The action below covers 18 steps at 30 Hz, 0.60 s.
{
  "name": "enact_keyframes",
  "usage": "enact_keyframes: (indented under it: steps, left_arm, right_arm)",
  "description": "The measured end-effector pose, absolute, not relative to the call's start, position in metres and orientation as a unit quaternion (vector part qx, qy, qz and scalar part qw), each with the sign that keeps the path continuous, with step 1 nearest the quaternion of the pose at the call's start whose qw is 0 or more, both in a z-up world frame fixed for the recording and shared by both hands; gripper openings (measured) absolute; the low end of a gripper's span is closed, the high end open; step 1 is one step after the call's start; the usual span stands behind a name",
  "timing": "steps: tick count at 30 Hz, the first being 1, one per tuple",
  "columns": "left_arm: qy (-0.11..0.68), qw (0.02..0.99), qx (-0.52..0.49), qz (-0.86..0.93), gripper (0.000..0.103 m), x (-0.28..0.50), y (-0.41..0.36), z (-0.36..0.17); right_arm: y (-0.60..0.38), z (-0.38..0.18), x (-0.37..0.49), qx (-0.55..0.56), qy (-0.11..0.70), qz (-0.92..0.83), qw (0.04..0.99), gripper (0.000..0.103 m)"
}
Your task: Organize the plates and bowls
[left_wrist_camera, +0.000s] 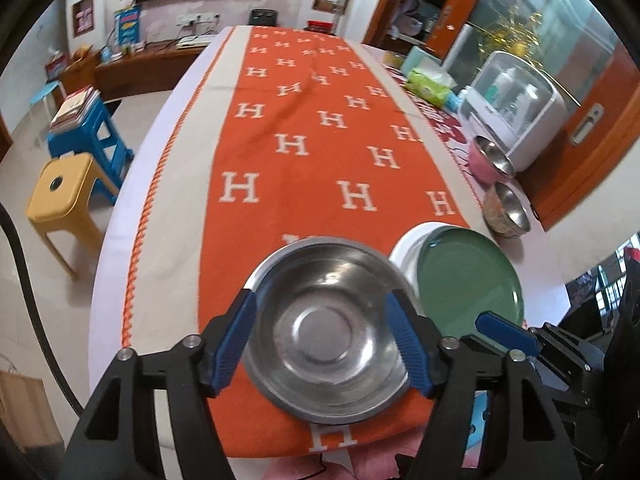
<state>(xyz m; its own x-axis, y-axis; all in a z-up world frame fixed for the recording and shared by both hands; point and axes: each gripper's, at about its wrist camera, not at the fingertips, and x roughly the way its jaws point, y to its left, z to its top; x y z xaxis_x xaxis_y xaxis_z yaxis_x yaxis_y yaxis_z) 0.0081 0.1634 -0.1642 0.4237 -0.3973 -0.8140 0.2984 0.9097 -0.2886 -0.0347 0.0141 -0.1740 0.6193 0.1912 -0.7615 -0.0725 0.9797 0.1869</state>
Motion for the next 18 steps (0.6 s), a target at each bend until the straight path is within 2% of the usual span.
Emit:
enact_keyframes:
  steps: [3,5,15,18]
  left_arm:
    - [0.491,0.840,-0.045,-0.225,0.070,0.009,0.151,-0.157]
    - [0.486,0.840,-0.042,-0.237,0.071,0.009,0.144,-0.152]
    - [0.475,0.833,-0.009,-0.285,0.071,0.011,0.098,-0.137]
    - [0.476,0.829,0.006,-0.294,0.071,0.011,0.081,-0.133]
  right_arm:
    - [0.007,-0.170,-0.038,0.072,0.419,0.059,0.903,0.036]
    - [0.000,-0.168,-0.042,0.077,0.411,0.046,0.907,0.043]
    - [-0.047,-0.165,-0.061,0.120,0.377,-0.045,0.917,0.047]
    - [-0.063,-0.163,-0.066,0.136,0.365,-0.069,0.918,0.054]
